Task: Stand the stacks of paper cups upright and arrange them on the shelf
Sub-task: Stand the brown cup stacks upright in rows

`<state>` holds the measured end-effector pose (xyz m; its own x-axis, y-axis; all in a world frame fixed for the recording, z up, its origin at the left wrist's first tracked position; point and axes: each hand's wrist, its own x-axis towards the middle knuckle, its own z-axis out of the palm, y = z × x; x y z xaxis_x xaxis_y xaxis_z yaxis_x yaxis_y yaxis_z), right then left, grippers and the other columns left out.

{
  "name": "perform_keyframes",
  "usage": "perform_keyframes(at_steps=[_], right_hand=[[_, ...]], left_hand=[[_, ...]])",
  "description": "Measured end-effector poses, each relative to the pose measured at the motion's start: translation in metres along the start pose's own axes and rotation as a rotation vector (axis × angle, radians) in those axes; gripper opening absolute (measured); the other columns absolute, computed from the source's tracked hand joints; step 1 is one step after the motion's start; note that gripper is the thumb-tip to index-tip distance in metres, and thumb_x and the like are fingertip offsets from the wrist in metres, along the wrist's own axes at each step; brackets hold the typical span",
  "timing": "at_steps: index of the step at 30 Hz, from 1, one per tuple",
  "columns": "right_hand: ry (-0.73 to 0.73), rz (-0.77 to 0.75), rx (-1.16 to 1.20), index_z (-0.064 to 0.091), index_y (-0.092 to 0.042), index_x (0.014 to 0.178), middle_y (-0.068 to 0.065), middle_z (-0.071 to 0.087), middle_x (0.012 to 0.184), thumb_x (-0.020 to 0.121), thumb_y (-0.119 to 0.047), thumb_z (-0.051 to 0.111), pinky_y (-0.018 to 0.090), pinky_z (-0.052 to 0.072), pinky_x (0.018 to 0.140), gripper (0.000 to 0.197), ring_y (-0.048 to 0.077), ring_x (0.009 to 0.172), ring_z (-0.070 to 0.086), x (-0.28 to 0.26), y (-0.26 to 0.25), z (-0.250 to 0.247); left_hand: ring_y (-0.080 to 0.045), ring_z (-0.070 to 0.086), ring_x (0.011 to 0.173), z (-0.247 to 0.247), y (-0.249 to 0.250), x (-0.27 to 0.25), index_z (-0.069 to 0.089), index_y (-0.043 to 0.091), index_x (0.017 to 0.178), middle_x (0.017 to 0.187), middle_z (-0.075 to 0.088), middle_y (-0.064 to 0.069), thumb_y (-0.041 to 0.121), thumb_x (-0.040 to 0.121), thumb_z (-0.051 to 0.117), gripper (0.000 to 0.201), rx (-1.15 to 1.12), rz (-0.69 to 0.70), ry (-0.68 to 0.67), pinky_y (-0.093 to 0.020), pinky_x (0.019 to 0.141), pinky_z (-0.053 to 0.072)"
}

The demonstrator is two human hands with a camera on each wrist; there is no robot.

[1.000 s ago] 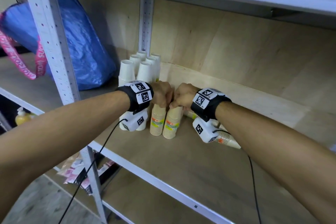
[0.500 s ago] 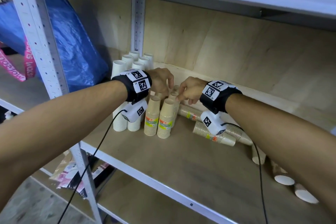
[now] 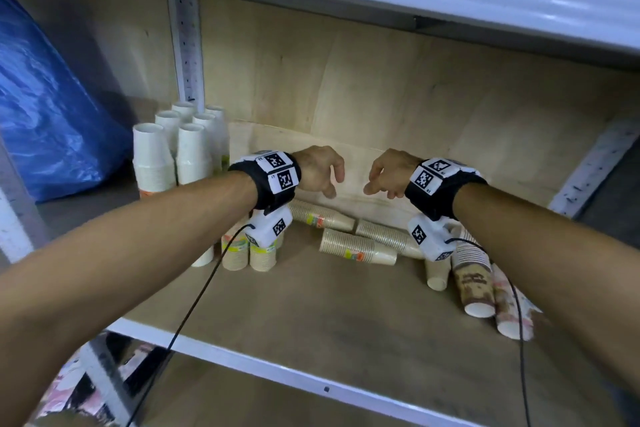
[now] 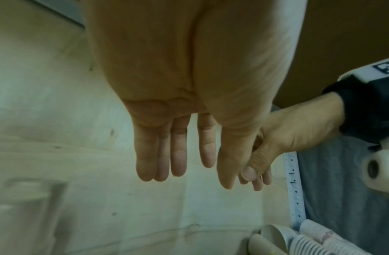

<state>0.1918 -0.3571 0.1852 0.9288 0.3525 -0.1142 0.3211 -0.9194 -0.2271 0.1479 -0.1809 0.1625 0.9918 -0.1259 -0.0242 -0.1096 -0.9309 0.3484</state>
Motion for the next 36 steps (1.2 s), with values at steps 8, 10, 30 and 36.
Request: perform_keyframes(at_steps=[8, 10, 30, 36], right_hand=[[-0.006, 0.133, -0.031, 0.066, -0.018, 0.111, -0.002, 0.062, 0.101, 0.077, -0.033, 0.078, 0.027, 0.044, 0.073, 0.039, 0.017, 0.089, 0.057, 0.002, 0.076, 0.027], [-0.020, 0.147, -0.040, 0.061, -0.025, 0.117, -0.001, 0.059, 0.117, 0.075, -0.038, 0.078, 0.029, 0.047, 0.080, 0.048, 0.018, 0.099, 0.057, 0.006, 0.093, 0.043], [-0.178, 0.074, -0.095, 0.055, -0.021, 0.129, 0.004, 0.064, 0.121, 0.070, -0.024, 0.081, 0.031, 0.050, 0.083, 0.064, 0.025, 0.108, 0.064, 0.048, 0.130, 0.109], [-0.183, 0.029, -0.155, 0.061, -0.017, 0.118, 0.005, 0.068, 0.110, 0.066, -0.021, 0.083, 0.028, 0.049, 0.076, 0.056, 0.024, 0.097, 0.066, 0.055, 0.135, 0.118]], left_hand=[[-0.018, 0.058, 0.104, 0.043, 0.032, 0.023, 0.059, 0.026, 0.122, 0.115, 0.054, 0.004, 0.027, 0.083, 0.075, 0.043, -0.027, 0.109, -0.100, -0.031, 0.085, 0.050], [-0.019, 0.057, 0.105, 0.055, 0.036, 0.028, 0.058, 0.026, 0.124, 0.117, 0.053, 0.005, 0.028, 0.082, 0.075, 0.045, -0.008, 0.121, -0.136, -0.032, 0.087, 0.050], [-0.024, 0.052, 0.118, 0.131, 0.026, 0.068, 0.049, 0.015, 0.137, 0.134, 0.052, -0.006, 0.021, 0.082, 0.076, 0.062, 0.083, 0.163, -0.314, -0.028, 0.086, 0.043], [-0.026, 0.055, 0.116, 0.139, 0.021, 0.073, 0.049, 0.012, 0.137, 0.130, 0.055, -0.006, 0.023, 0.081, 0.076, 0.063, 0.117, 0.172, -0.358, -0.031, 0.087, 0.044]])
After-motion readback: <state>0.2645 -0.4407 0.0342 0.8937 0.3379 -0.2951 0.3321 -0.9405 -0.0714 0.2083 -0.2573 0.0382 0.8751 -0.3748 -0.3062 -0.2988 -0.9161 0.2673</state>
